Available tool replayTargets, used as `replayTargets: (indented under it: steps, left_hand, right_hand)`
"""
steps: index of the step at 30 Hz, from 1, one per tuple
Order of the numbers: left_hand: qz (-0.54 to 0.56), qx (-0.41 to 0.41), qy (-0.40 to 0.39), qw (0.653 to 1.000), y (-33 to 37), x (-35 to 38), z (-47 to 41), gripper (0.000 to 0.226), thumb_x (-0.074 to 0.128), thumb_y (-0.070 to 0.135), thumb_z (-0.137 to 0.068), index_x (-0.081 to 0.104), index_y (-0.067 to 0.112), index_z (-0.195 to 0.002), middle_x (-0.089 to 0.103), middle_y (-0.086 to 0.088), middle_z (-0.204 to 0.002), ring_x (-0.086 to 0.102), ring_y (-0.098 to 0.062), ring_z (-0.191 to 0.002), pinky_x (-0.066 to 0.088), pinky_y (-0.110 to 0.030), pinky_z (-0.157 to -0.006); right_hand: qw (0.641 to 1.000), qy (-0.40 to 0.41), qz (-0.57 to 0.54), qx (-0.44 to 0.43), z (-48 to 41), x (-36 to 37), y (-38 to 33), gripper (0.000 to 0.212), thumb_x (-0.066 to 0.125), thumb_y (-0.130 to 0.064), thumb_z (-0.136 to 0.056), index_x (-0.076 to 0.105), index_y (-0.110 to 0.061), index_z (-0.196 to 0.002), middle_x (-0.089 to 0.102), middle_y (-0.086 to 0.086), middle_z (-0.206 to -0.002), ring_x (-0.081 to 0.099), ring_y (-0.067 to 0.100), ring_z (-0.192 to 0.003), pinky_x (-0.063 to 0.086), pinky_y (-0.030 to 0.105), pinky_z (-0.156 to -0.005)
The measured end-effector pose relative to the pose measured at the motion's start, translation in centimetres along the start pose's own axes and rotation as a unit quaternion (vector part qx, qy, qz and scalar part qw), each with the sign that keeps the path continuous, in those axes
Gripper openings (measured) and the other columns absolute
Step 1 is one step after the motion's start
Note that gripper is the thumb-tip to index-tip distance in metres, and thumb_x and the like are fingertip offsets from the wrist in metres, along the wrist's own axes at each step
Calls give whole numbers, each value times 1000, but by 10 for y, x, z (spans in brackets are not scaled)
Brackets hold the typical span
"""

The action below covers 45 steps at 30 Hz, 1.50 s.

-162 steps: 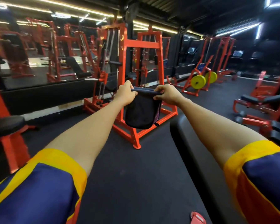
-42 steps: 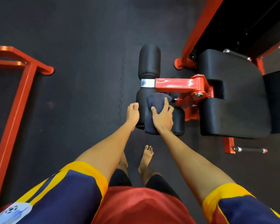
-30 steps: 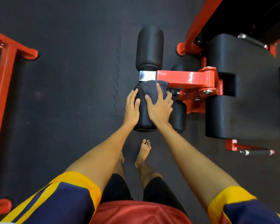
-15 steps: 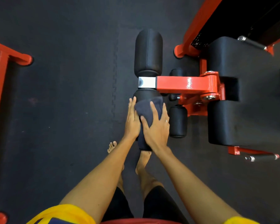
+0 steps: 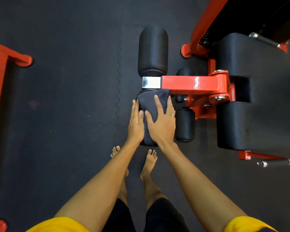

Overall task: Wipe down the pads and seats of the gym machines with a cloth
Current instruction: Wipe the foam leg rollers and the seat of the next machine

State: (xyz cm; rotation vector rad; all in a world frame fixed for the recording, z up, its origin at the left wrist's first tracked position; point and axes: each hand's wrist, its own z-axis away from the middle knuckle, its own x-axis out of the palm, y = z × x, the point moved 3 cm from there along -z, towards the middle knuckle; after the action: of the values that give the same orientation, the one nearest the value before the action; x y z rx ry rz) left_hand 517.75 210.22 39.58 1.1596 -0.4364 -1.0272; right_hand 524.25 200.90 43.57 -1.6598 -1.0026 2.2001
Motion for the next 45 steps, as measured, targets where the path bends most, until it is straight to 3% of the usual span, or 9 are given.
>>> replayTargets:
  steps: [3, 6, 11, 14, 20, 24, 29, 37, 45]
  left_hand:
    - [-6, 8, -9, 1000, 2, -1, 0, 49, 28, 29, -112, 18, 28, -160, 8, 14, -168, 6, 14, -147, 6, -6, -116]
    - [44, -22, -18, 999, -5, -10, -3, 51, 27, 33, -112, 18, 25, -161, 15, 17, -165, 14, 11, -147, 10, -17, -123]
    - [78, -46, -23, 996, -6, -10, 0, 51, 26, 35, -112, 17, 28, -161, 16, 20, -164, 15, 8, -147, 14, -1, -111]
    - [84, -34, 5, 996, -5, -6, 1, 51, 29, 34, -112, 18, 29, -161, 17, 22, -163, 15, 8, -148, 15, -14, -119]
    - [-24, 10, -18, 1000, 7, 9, 11, 51, 24, 46, -107, 9, 45, -156, -4, 27, -163, -6, 6, -151, -1, -29, -122]
    - [55, 2, -20, 998, -3, -3, 1, 53, 28, 28, -111, 12, 24, -161, 8, 11, -168, 10, -1, -153, 10, -33, -128]
    - [93, -65, -37, 993, -2, -3, -8, 53, 31, 32, -111, 14, 38, -160, 16, 5, -168, 29, 6, -141, 20, -37, -126]
    - [21, -15, 22, 999, 27, 15, 2, 51, 25, 31, -111, 15, 25, -161, 5, 7, -169, 0, -4, -154, 0, -29, -125]
    - [97, -86, 8, 992, 2, -5, 0, 51, 30, 31, -112, 16, 37, -160, 22, 4, -167, 27, -2, -145, 20, -40, -125]
  right_hand:
    - [987, -25, -98, 128, -21, -3, 23, 64, 41, -63, -100, 22, -45, -158, 25, -7, -166, 40, 27, -143, 39, 46, -108]
    - [922, -59, -205, 323, -33, 0, 46, 72, 36, -72, -97, 40, -29, -155, 49, 5, -154, 47, 32, -139, 37, 45, -111]
    - [971, -14, -195, 137, 41, -1, 35, 68, 43, -65, -95, 28, -41, -156, 33, -9, -159, 42, 17, -142, 42, 39, -106]
    - [986, -25, -131, 97, 56, -2, 27, 69, 41, -66, -97, 14, -51, -158, 11, -12, -168, 26, 19, -152, 39, 49, -115]
    - [993, -30, -63, 90, -52, -1, -2, 64, 44, -55, -103, 20, -43, -160, 6, -10, -171, 16, 25, -155, 29, 56, -119]
    - [1000, 0, -18, 17, 5, 0, 4, 65, 45, -53, -101, 21, -41, -160, 10, -3, -171, 16, 24, -155, 30, 50, -121]
    - [997, -26, -59, 42, 73, 0, 20, 64, 39, -60, -100, 5, -61, -154, 8, -6, -171, 8, 17, -157, 32, 52, -120]
    - [998, -19, -16, 61, -46, 4, -6, 63, 47, -50, -103, 24, -41, -160, 11, -5, -171, 15, 26, -155, 25, 52, -122]
    - [994, -18, -88, 64, 83, 6, 18, 65, 44, -56, -100, 13, -54, -157, 6, -11, -170, 8, 15, -157, 36, 56, -116]
